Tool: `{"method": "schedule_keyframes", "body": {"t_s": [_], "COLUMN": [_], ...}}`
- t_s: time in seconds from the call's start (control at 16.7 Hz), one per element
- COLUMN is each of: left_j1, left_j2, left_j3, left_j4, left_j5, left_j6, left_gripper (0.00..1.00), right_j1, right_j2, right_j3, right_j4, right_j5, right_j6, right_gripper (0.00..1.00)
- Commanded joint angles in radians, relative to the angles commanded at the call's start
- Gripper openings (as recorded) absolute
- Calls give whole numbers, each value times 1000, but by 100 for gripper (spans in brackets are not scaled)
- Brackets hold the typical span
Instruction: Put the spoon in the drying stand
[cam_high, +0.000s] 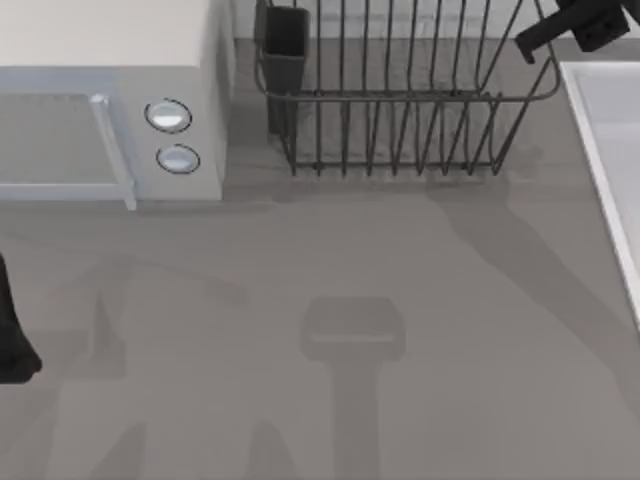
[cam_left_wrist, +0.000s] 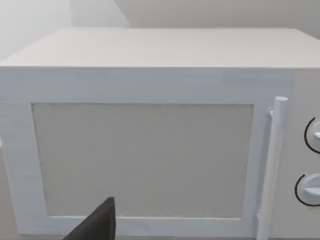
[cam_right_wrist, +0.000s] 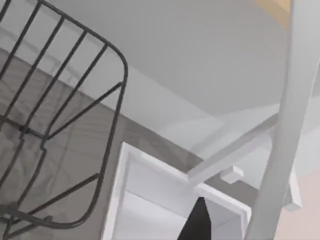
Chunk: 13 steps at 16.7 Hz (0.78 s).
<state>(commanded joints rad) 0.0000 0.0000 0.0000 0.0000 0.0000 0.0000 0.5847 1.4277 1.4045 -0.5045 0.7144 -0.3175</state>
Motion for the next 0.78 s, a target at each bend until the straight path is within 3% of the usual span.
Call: {"method": "schedule_keyframes", "body": {"t_s": [0.36, 0.54, 0.78], "left_j1": [0, 0, 0], "left_j2": [0, 0, 0], "left_j3": [0, 0, 0], "left_j4": [0, 0, 0], "left_j5": [0, 0, 0], "left_j6": [0, 0, 0], "left_gripper": [100, 100, 100], "right_j1": [383, 451, 450], "right_j2": [16, 14, 12], "right_j3": [29, 33, 31], "right_j4": [410, 479, 479], "right_j5": [288, 345, 343], "right_j6": [289, 347, 350], "right_gripper": [0, 0, 0]}}
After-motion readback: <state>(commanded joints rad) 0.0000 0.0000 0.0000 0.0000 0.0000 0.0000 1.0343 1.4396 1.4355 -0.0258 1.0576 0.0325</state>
